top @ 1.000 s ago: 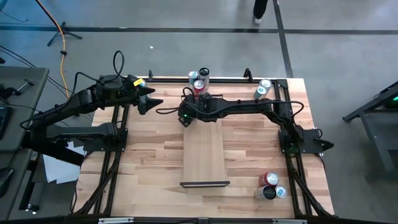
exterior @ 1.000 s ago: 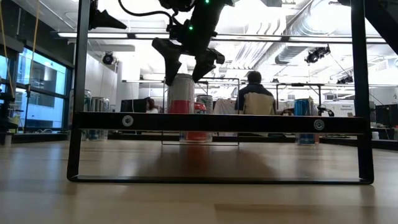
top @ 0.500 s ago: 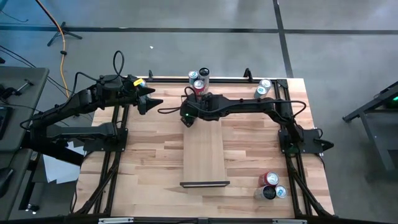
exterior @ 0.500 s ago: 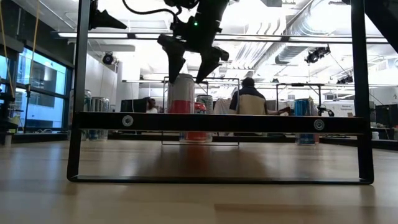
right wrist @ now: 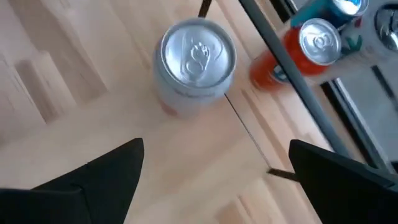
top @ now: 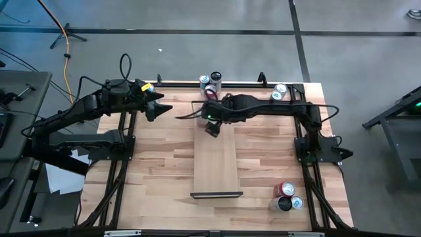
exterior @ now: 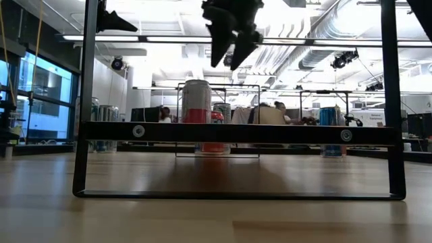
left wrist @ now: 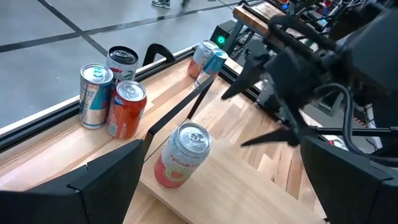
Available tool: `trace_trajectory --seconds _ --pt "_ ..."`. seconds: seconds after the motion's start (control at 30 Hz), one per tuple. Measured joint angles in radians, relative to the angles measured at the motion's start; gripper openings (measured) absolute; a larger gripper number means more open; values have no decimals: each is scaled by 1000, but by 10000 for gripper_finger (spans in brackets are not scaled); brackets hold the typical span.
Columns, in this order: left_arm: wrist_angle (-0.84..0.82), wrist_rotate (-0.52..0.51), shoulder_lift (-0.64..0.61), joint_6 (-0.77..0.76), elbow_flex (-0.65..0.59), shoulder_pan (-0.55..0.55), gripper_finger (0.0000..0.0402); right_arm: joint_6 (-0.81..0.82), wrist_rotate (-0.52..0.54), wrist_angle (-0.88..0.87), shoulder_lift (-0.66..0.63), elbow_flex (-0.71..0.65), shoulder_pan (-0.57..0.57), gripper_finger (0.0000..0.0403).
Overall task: Place canned beverage on shelf
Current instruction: Put the pink white soda can on the shelf aligned with the other pink white soda can
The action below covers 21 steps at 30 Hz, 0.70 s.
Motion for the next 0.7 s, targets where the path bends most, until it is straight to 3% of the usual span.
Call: trace_trajectory --seconds 0.2,0.4,0.53,0.7 --pt "-3 -6 0 0 0 1 390 -84 7 -161 -36 -33 5 385" --pt "-3 -8 0 -1 0 1 390 -39 -55 -1 -289 -438 6 385" --pt "5 -12 0 -1 0 1 390 125 -108 106 -504 -675 5 385" --pt "93 -20 0 38 0 1 390 441 -40 124 -710 -786 -7 385"
